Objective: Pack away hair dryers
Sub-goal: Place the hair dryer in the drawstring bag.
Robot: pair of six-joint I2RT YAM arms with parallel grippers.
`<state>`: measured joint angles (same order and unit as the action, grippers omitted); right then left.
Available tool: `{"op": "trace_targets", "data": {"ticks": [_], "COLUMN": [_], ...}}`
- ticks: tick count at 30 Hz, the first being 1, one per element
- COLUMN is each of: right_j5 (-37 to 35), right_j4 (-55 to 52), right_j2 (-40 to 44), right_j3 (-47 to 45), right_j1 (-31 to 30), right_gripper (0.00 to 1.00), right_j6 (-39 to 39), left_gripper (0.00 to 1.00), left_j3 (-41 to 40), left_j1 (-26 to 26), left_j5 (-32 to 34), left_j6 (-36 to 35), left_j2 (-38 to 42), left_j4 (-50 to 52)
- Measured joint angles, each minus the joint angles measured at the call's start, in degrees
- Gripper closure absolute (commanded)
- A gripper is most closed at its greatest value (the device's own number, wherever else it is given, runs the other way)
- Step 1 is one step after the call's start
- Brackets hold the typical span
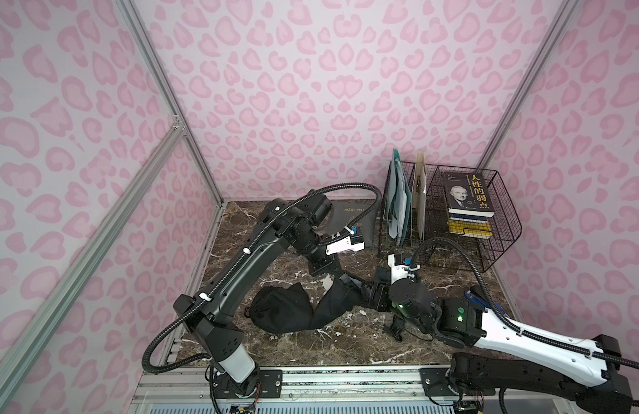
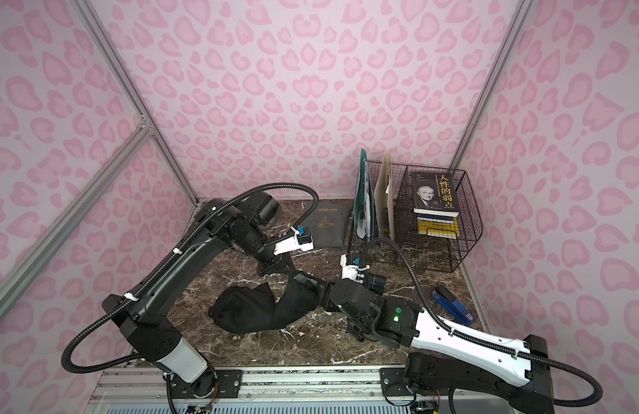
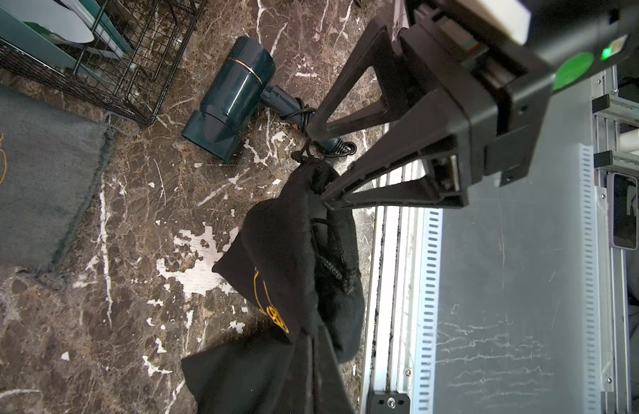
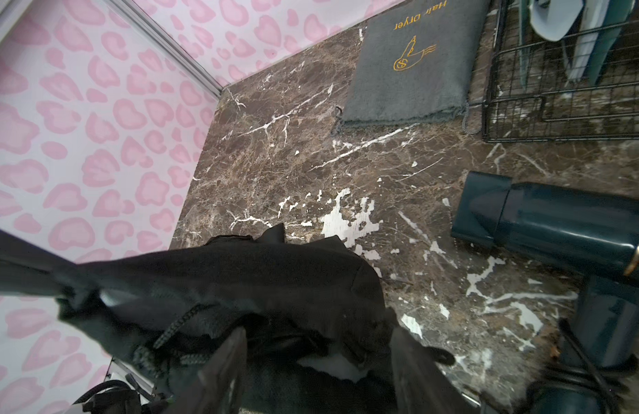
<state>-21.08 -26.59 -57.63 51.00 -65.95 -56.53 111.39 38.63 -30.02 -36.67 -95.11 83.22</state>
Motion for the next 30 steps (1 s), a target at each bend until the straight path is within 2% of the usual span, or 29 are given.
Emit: {"op": "trace_targets", "data": {"ticks": [7, 13, 19, 30], "right_j5": [-0.6, 0.0, 5.2, 16.9], "right_j4": [0.2, 0.7, 1.9, 1.9], "right_j2": [-1.6, -1.9, -1.8, -2.8], "right_j3": [0.3, 0.3, 0.8, 3.4], "right_j1": [0.0, 3.6, 8.6, 11.8], "right_gripper": [0.35, 0.34, 0.34, 0.37], "right_j6": [2.3, 5.3, 11.3, 21.6], "left_gripper": [0.98, 0.98, 0.98, 0.98], "left_j3": [2.5, 4.6, 7.6, 14.2], "left_j1": [0.0, 0.0, 0.0, 0.0], "left_j5": [-0.4, -1.5, -2.6, -2.3], "left_j6": [-2.2, -5.7, -10.0, -14.3], "left_j2": [-2.0, -3.4, -4.5, -9.4], "left_j4": [1.4, 4.8, 8.8, 8.9]}}
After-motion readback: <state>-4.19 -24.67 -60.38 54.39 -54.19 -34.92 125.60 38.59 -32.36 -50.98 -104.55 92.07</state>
